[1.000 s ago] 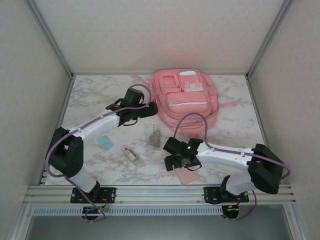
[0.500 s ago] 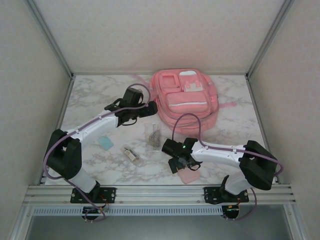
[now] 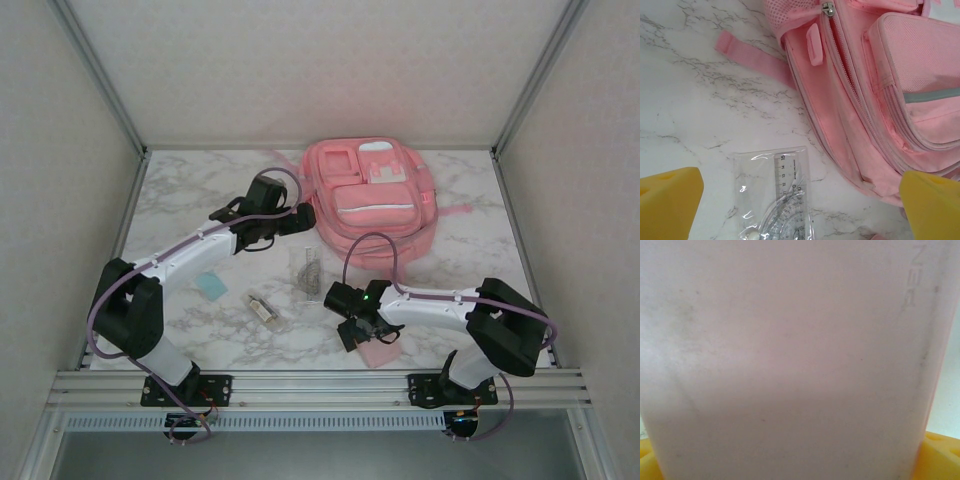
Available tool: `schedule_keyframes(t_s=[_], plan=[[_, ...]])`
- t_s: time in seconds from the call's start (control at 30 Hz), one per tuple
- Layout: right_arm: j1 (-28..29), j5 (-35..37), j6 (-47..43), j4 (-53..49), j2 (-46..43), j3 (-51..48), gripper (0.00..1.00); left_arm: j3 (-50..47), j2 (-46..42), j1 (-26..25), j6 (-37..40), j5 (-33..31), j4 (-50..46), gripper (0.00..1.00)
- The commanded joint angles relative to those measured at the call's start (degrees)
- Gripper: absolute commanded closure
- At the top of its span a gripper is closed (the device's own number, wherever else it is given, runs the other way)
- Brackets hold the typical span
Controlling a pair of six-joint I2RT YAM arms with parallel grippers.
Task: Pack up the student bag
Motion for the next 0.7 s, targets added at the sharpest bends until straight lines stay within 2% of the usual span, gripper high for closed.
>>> schedule_keyframes(t_s=[0.0, 0.33, 0.47, 0.67], plan=[[0.5, -2.5, -0.6, 2.9, 0.8, -1.0, 0.04, 1.5, -1.1, -0.6, 0.1, 0.8, -1.0, 0.00], [-2.1, -4.6, 0.0, 1.5, -4.3, 0.6, 0.14, 4.7, 0.1, -1.3, 3.0, -0.3, -3.2, 0.00], [-7.9, -9.1, 0.2, -0.1, -11.1, 2.6, 0.17, 8.7, 1.3, -2.6, 8.6, -3.0, -6.2, 0.00], [-18.7, -13.1, -1.2, -2.3, -20.5, 7.0, 0.20, 14.8, 5.4, -8.4, 19.1, -6.8, -9.5, 0.00]])
